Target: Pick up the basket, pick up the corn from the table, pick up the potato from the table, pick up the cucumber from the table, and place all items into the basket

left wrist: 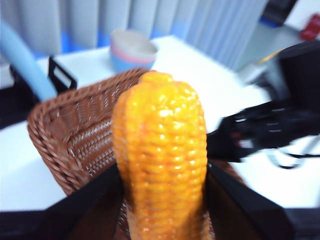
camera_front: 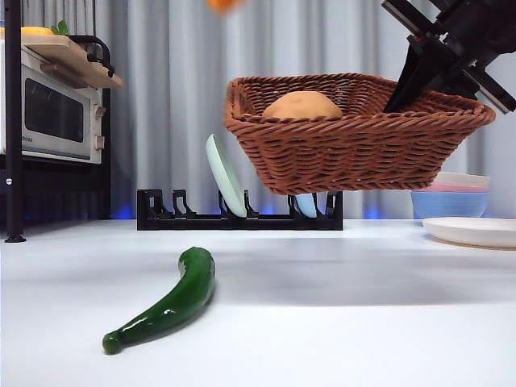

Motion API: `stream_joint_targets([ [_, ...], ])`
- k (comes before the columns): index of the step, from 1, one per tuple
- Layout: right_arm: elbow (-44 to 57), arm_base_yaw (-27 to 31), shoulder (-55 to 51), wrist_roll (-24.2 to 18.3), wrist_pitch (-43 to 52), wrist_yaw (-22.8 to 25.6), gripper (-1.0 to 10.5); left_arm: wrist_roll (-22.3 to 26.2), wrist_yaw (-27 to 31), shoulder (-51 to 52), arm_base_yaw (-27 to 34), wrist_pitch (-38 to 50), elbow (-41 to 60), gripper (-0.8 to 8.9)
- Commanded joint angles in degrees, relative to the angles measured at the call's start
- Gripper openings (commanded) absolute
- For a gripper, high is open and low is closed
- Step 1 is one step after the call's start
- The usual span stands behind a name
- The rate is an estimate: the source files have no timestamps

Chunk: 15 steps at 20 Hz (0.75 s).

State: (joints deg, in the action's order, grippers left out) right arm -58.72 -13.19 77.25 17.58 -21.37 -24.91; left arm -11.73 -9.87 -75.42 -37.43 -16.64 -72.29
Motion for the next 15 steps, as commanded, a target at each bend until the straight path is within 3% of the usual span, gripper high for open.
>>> stream_joint_targets([
  [1, -0.09, -0.87, -0.44, 0.59, 1.05, -0.46, -0.1, -0.39, 1.16, -6.60, -2.03, 4.70, 0.57, -0.08],
  [8, -0.07, -1.57, -0.44, 0.57, -0.46, -0.46, -0.1, -0.13, 10.80, -15.06, -3.87, 5.25, 0.57, 0.20],
  [12, -0.07, -1.60, -0.44, 0.59, -0.59, -0.50, -0.1, -0.13, 11.32, -15.06, -3.87, 5.44, 0.57, 4.64],
  [13, -0.07, -1.60, -0.44, 0.59, -0.59, -0.50, -0.1, -0.11, 11.30, -15.06, -3.87, 5.46, 0.57, 5.18],
  [15, -0.07, -1.60, -0.44, 0.61, -0.59, -0.50, -0.1, -0.11, 11.30, -15.04, -3.87, 5.73, 0.57, 5.35],
])
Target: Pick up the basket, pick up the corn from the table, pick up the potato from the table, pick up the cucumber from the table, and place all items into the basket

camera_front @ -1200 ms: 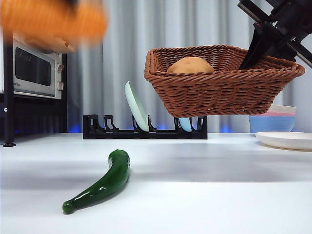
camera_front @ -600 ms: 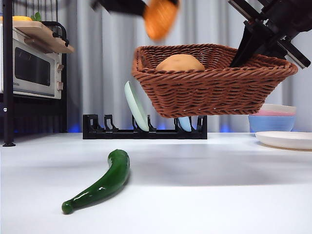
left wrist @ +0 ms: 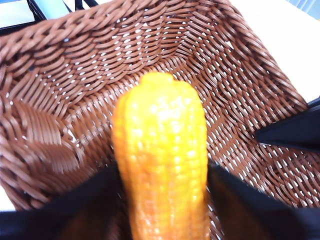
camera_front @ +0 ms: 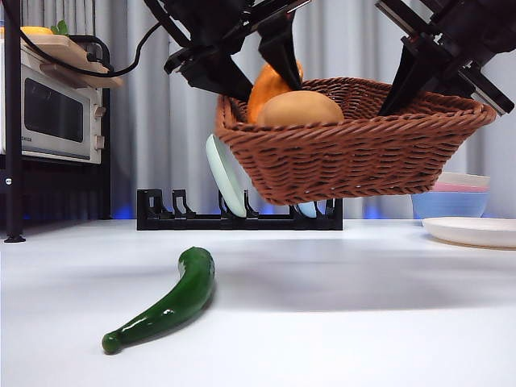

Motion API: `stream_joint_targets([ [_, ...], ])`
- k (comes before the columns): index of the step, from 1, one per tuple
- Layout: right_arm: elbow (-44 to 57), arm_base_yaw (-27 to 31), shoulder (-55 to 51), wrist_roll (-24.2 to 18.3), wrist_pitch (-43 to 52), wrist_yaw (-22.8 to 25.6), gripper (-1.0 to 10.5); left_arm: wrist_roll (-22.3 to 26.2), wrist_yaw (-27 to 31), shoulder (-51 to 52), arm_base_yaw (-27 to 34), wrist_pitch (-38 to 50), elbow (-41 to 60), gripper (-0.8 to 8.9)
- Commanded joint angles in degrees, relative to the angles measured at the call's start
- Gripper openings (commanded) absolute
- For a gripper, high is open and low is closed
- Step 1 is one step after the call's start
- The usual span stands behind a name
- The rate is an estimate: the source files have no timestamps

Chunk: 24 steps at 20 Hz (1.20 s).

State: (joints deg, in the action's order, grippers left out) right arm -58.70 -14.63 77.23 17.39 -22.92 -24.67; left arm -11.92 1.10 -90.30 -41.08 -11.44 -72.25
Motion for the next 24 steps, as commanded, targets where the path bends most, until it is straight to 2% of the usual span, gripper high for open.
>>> stream_joint_targets([
  [1, -0.09, -0.15, -0.42, 0.81, 0.96, -0.74, -0.1, 0.09, 0.31, -0.07, -0.22, 0.98, 0.46, 5.35],
  [5, -0.09, -0.15, -0.42, 0.79, 1.01, -0.74, -0.1, 0.17, 0.09, 2.36, -0.28, -4.68, -4.79, 5.34],
  [9, -0.09, -0.13, -0.42, 0.74, 1.03, -0.72, -0.1, 3.02, 0.20, 8.46, -2.32, -16.28, -11.78, 5.34],
  [14, -0.09, -0.09, -0.42, 0.79, 2.80, -0.66, -0.1, 2.38, 0.37, 18.18, -4.92, -38.01, -13.62, 5.33],
  [17, -0.11, 0.00, -0.42, 1.60, 6.19, -0.48, -0.1, 0.15, 0.72, 19.69, -7.87, -50.88, -13.55, 5.32],
  [19, -0.11, 0.00, -0.42, 2.97, 8.98, -0.48, -0.1, -2.01, 5.05, 19.67, -11.06, -54.01, -11.61, 5.31],
  [22, -0.42, 1.07, -0.42, 4.02, 11.39, -0.31, -0.1, -7.76, 13.92, 19.67, -17.00, -52.39, -3.89, 5.30],
  [24, -0.70, 1.73, -0.42, 4.04, 11.41, -0.31, -0.1, -10.12, 18.03, 19.63, -18.49, -50.69, 0.20, 5.30],
])
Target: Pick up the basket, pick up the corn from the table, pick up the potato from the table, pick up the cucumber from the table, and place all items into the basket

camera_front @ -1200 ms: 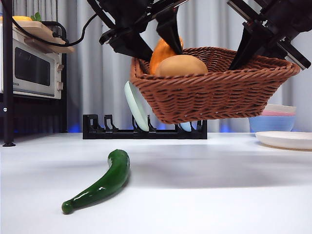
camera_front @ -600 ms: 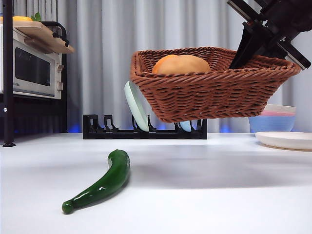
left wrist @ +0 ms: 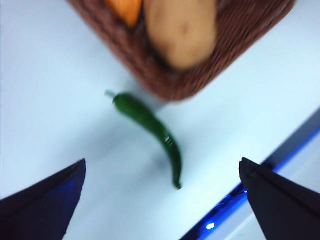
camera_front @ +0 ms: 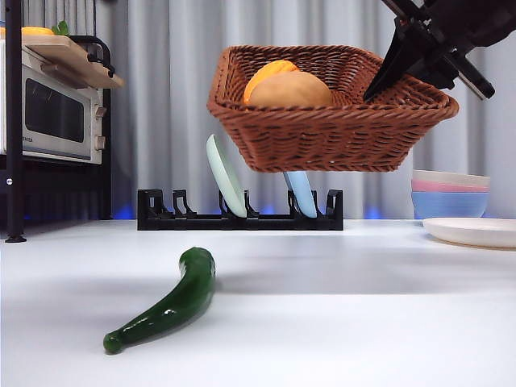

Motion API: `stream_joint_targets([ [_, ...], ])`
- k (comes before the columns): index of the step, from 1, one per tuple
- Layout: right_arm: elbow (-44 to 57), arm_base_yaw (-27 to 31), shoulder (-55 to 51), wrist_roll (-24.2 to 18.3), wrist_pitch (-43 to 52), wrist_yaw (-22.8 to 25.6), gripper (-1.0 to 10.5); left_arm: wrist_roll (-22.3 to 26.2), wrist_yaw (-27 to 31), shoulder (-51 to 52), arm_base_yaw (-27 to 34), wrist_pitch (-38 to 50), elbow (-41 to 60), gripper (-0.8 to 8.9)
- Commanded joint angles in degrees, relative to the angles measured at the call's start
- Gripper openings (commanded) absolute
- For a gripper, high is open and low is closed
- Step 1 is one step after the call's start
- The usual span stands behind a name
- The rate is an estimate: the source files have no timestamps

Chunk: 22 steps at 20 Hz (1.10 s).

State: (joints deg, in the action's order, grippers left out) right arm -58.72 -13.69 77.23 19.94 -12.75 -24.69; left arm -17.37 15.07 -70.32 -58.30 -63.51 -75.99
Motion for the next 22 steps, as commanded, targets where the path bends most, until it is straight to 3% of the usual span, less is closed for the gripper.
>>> stream_joint_targets([
  [1, -0.74, 1.22, -0.42, 1.57, 1.38, -0.26, -0.1, -5.66, 5.55, -0.44, -1.81, 2.78, 6.25, 5.30],
  [7, -0.77, 6.29, -0.42, 2.75, 1.38, -0.59, -0.1, -7.13, 2.36, -1.88, -1.40, 21.55, 21.59, 5.25],
  [9, -0.77, 7.96, -0.42, 2.73, 0.63, -0.70, -0.1, -8.39, 2.34, -2.71, 0.28, 25.68, 23.61, 4.83],
  [13, -0.77, 9.84, -0.52, 2.64, -2.14, -0.85, -0.1, -8.37, -0.46, -4.44, 4.92, 30.25, 23.65, 4.64],
  [22, -0.77, 10.75, -0.63, 2.47, -2.67, -0.72, -0.1, -7.93, -14.45, -16.46, 16.15, 37.35, 23.65, 4.64],
])
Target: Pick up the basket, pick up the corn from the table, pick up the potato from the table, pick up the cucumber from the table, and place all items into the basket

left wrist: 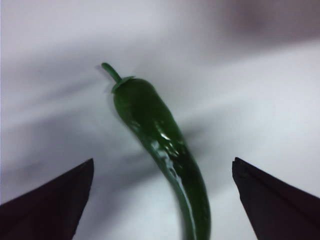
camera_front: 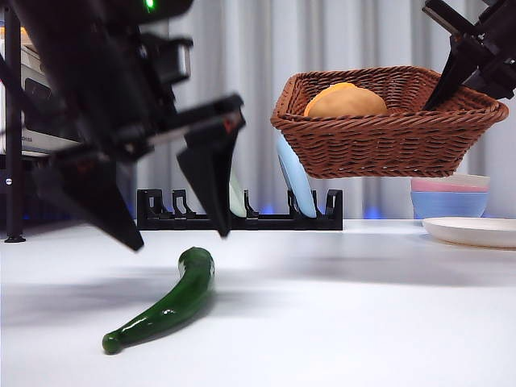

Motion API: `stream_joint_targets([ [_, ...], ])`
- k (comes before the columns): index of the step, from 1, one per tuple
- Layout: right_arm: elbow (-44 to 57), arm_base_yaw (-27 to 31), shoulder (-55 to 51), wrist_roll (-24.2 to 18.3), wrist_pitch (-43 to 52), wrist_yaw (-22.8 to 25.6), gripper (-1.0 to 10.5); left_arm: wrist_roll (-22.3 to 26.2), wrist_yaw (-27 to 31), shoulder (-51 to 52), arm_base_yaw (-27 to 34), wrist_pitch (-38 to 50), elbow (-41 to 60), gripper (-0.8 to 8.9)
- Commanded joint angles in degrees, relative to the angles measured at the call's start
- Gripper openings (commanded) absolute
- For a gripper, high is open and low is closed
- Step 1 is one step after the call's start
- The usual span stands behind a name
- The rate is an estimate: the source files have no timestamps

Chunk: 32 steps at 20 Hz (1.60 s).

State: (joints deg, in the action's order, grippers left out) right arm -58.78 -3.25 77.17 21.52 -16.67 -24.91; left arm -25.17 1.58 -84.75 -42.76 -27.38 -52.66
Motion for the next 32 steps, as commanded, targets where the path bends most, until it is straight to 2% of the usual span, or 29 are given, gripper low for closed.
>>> stream_joint_targets([
  [1, -0.70, 0.55, -0.57, 0.90, 1.25, -0.55, -0.1, -0.13, -1.57, -3.50, 0.96, 2.16, 0.33, 4.64],
  [4, -0.70, 1.49, -0.59, 0.87, 1.20, -0.63, -0.1, -0.13, -2.01, -7.30, 1.18, 4.02, 0.33, 4.58],
  [5, -0.70, 1.64, -0.59, 0.90, 1.22, -0.66, -0.1, -0.09, -1.99, -7.98, 1.14, 4.09, 0.33, 3.88],
  [7, -0.70, 1.95, -0.59, 0.87, 1.20, -0.63, -0.1, 2.60, -1.44, -8.39, 1.11, 4.13, 0.33, 0.19],
  [11, -0.70, 2.12, -0.61, 0.85, 1.20, -0.66, -0.1, 8.04, -2.84, -8.35, 1.14, 3.28, 0.26, -0.08],
  [15, -0.70, 2.05, -0.61, 0.44, 1.16, -0.66, -0.1, 17.05, -11.34, -3.37, 0.81, -1.60, -0.52, -0.08],
  [16, -0.70, 2.05, -0.61, 0.44, 1.16, -0.66, -0.1, 19.34, -16.00, -0.63, 0.74, -4.50, -1.38, -0.08],
  [19, -0.70, 1.92, -0.61, 0.50, 1.16, -0.66, -0.1, 25.66, -36.22, 7.85, 0.76, -14.08, -7.28, -0.08],
  [21, -0.70, 0.83, -0.61, 0.50, 1.14, -0.63, -0.1, 25.00, -42.03, 11.96, 0.70, -11.87, -12.04, -0.08],
  [22, -0.70, 0.13, -0.61, 0.52, 1.07, -0.63, -0.1, 23.10, -42.01, 12.98, 0.55, -8.31, -14.05, -0.08],
  [24, -0.70, -1.68, -0.61, 0.55, 0.09, -0.66, -0.1, 16.24, -37.20, 13.33, 0.02, 2.84, -17.86, -0.08],
  [27, -0.70, -5.92, -0.61, 0.98, -2.45, -0.68, -0.1, 8.24, -21.99, 12.35, -0.02, 18.25, -18.43, -0.08],
  [29, -0.70, -8.50, -0.61, 1.03, -3.15, -0.68, -0.1, 2.60, -14.45, 10.36, 0.00, 23.12, -18.43, -0.08],
  [30, -0.70, -9.77, -0.61, 1.20, -3.21, -0.66, -0.1, -0.35, -12.46, 9.20, 0.07, 24.52, -18.43, -0.08],
  [32, -0.70, -11.93, -0.61, 1.84, -3.17, -0.63, -0.1, -3.91, -12.28, 6.49, 0.11, 26.77, -18.43, -0.08],
])
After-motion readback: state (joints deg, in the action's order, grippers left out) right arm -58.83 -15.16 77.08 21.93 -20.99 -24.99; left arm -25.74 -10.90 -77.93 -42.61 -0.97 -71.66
